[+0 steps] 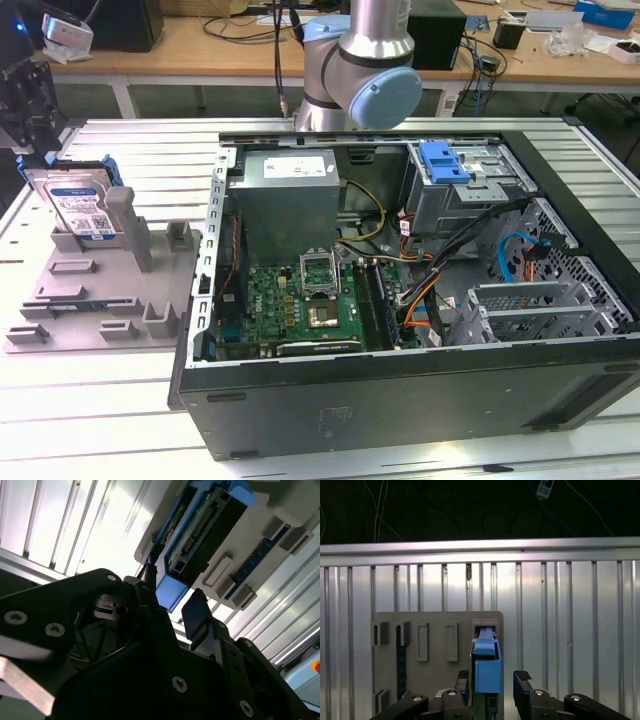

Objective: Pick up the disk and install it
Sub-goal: 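Pick up the disk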

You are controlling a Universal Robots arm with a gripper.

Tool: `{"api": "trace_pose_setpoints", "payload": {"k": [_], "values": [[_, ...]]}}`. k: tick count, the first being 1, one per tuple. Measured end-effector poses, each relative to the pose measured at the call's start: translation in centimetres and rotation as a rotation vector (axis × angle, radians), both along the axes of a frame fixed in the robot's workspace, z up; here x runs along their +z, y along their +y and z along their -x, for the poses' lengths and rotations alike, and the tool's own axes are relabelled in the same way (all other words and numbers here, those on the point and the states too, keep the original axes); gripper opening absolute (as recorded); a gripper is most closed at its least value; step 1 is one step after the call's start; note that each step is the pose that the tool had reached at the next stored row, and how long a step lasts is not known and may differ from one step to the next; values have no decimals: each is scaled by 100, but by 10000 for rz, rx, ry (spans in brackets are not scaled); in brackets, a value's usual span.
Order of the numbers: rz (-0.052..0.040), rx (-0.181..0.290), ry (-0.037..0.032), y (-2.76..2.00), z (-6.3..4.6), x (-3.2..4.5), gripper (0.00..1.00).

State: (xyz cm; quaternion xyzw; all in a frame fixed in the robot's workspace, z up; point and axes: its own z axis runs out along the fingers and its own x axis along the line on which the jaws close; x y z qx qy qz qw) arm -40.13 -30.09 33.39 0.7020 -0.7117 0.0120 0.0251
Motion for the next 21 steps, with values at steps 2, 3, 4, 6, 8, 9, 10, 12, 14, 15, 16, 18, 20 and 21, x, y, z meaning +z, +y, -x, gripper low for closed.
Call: {"api": "trace_pose_setpoints", "payload": {"k": [2, 3, 4, 6, 8, 9, 10, 12, 14, 15, 16, 18, 20, 21], "values": [[1, -1, 2, 1, 7, -10, 48], [0, 0, 0, 1, 13, -18, 48], [0, -1, 0, 1, 15, -21, 48], [1, -1, 1, 1, 18, -27, 48], [0, -1, 0, 1, 19, -29, 48], [0, -1, 0, 1, 19, -28, 48], [0, -1, 0, 1, 19, -30, 48], [0, -1, -1, 1, 19, -31, 48], [7, -2, -1, -1, 22, -33, 48], [12, -2, -1, -3, 24, -33, 48], [18, -1, 0, -7, 27, -33, 48], [25, -1, 0, -12, 31, -33, 48], [30, 0, 0, -27, 34, -33, 48], [33, -1, 0, -40, 35, -33, 48]]}}
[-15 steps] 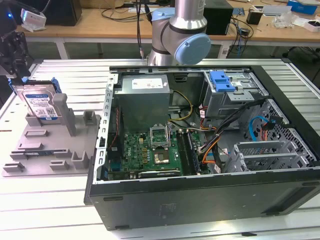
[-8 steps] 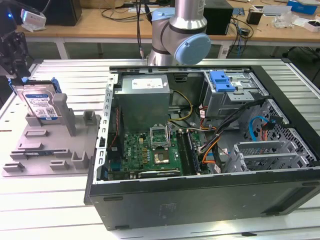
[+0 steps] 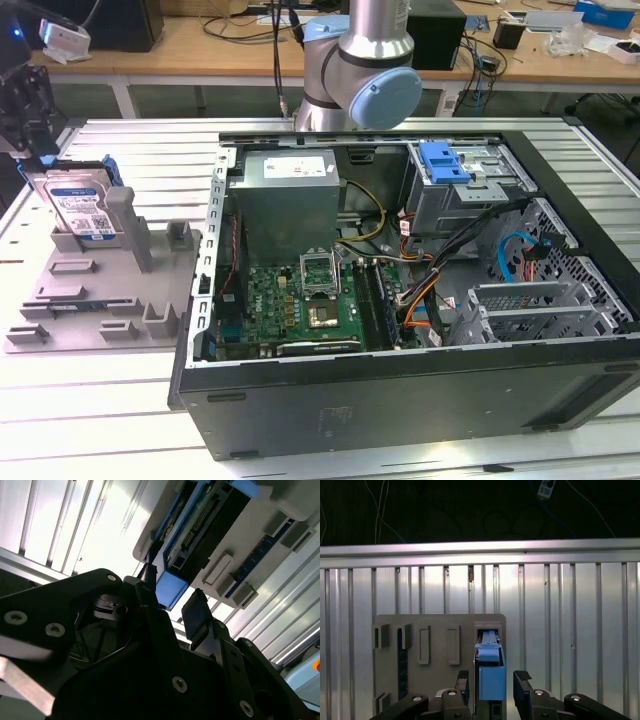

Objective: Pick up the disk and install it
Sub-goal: 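Pick up the disk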

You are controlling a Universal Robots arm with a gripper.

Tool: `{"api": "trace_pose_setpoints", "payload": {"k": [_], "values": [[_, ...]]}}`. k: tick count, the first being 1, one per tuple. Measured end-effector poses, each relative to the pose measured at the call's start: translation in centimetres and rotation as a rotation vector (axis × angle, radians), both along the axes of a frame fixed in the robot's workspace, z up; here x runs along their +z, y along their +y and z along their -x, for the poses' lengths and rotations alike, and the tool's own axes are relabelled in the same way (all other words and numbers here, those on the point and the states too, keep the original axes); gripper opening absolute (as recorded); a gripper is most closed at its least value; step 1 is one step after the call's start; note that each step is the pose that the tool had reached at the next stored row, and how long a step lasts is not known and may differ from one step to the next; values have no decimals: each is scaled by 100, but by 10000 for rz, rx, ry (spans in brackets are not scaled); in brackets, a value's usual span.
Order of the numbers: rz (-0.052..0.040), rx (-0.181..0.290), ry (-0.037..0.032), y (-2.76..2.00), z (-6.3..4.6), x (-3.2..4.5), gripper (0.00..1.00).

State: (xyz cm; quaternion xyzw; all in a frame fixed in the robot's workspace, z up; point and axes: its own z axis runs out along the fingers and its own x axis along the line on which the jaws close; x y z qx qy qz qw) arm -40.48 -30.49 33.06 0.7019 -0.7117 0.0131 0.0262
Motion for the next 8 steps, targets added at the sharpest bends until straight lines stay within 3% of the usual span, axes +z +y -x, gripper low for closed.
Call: {"api": "trace_pose_setpoints", "payload": {"k": [4, 8], "values": [[0, 0, 0, -51, 0, 0, 48], [0, -2, 0, -62, 0, -10, 48]]}}
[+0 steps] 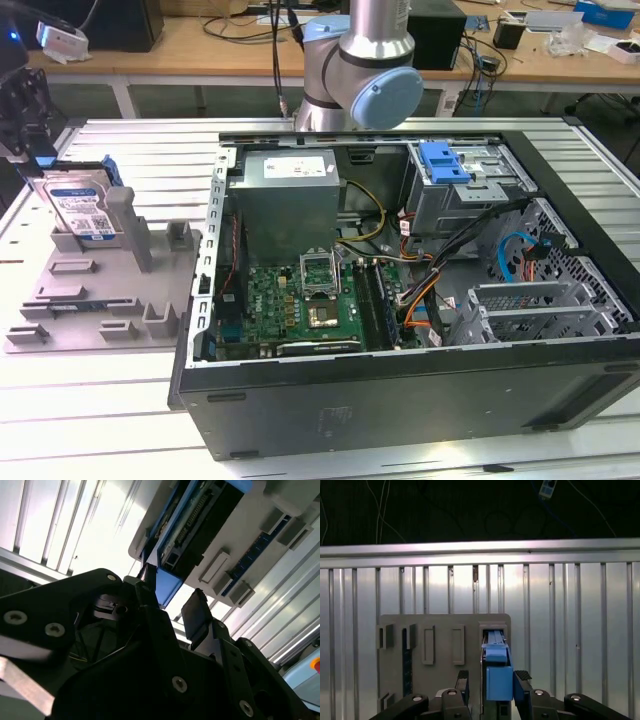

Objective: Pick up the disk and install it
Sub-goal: 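Pick up the disk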

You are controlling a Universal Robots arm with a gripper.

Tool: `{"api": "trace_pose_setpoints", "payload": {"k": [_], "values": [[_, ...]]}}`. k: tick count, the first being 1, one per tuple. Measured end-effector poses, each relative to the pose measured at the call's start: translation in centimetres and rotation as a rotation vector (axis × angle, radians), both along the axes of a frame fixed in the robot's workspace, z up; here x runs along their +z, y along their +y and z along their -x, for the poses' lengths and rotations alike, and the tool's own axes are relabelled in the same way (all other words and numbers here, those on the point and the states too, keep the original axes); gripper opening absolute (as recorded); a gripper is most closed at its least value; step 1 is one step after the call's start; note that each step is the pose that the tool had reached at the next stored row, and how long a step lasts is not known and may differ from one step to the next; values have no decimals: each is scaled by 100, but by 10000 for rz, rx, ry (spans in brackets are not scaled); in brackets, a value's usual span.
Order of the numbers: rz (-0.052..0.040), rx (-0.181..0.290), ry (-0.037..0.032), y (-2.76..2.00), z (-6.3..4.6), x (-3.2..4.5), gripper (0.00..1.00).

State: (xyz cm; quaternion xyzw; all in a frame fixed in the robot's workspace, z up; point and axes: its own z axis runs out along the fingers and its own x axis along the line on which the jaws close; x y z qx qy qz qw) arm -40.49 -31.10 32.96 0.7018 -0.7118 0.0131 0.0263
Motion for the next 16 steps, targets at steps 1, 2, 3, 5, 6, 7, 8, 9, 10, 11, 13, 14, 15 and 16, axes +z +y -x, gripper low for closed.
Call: {"api": "trace_pose_setpoints", "payload": {"k": [1, 2, 3, 5, 6, 7, 8, 9, 10, 11, 13, 14, 15, 16], "values": [[0, 1, 1, 0, 0, -4, 48], [-1, 2, 0, -1, -1, -9, 48], [0, 1, 1, -1, -1, -12, 48], [1, 1, 2, -1, -1, -16, 48], [0, 1, 1, -1, -1, -18, 48], [-1, 0, 0, -1, -1, -21, 48], [-1, 0, 0, -1, -1, -23, 48], [-2, 0, -1, -1, -1, -28, 48], [-3, 0, -1, -1, -1, -30, 48], [-4, 0, 0, -1, -1, -32, 48], [-7, 0, 0, -1, -2, -34, 48], [-10, 0, -1, -1, -3, -36, 48], [-13, 0, -2, -1, -5, -37, 48], [-16, 0, -3, -1, -7, -39, 48]]}}
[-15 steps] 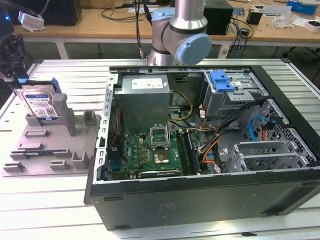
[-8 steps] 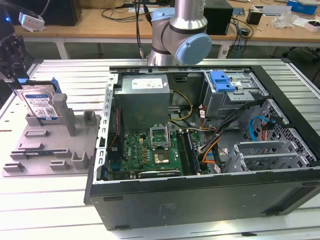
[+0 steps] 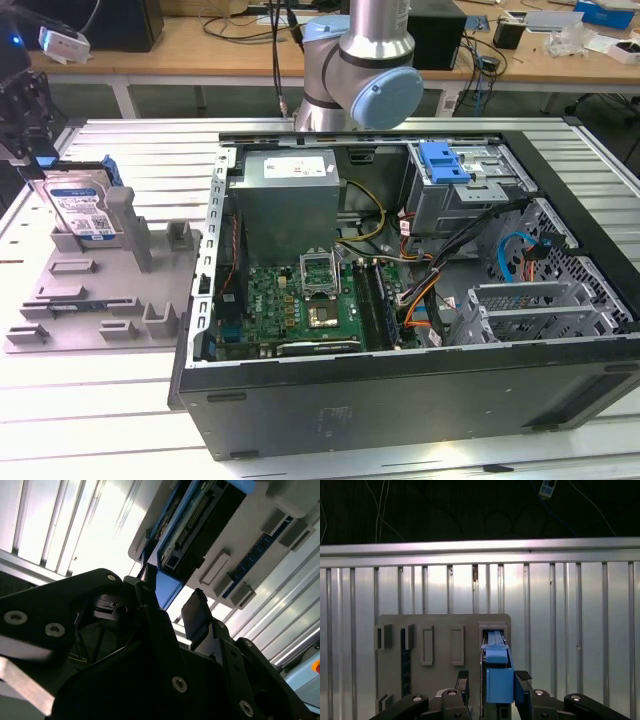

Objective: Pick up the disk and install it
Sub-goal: 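Pick up the disk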

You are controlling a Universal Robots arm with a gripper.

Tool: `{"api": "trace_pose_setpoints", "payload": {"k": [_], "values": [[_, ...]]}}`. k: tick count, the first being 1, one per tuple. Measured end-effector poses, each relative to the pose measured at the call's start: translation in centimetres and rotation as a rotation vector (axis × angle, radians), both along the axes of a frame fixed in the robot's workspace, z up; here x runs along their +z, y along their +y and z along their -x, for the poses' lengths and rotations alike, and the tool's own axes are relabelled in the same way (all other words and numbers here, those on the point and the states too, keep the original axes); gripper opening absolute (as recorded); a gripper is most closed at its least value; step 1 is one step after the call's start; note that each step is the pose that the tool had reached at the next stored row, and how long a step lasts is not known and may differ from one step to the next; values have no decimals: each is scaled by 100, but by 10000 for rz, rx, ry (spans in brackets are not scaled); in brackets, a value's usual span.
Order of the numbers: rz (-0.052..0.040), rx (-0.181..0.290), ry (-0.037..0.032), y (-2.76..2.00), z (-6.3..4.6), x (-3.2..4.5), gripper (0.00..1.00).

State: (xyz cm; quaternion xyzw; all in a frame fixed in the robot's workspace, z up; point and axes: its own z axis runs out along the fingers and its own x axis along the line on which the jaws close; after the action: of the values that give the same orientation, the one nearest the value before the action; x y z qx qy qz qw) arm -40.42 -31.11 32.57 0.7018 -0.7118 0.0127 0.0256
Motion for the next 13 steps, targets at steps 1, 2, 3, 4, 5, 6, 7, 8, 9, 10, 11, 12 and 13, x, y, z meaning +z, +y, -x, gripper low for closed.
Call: {"api": "trace_pose_setpoints", "payload": {"k": [1, 2, 3, 4, 5, 6, 7, 8, 9, 10, 11, 12, 13], "values": [[-1, 1, 0, 0, -4, -1, 48], [-3, 0, 3, 0, -9, -1, 48], [-6, 1, 1, 0, -13, -3, 48], [-7, -1, 1, 0, -16, -6, 48], [-6, -1, 3, 0, -17, -14, 48], [-6, 0, 3, 0, -17, -21, 48], [-6, 0, 3, 0, -18, -30, 48], [-7, 2, 3, 1, -18, -42, 48], [-7, 2, 4, 2, -18, -46, 48], [-6, 1, 5, 3, -18, -49, 48], [-6, 0, 4, 5, -17, -52, 48], [-7, 1, 4, 5, -17, -55, 48], [-6, 1, 4, 5, -18, -57, 48]]}}
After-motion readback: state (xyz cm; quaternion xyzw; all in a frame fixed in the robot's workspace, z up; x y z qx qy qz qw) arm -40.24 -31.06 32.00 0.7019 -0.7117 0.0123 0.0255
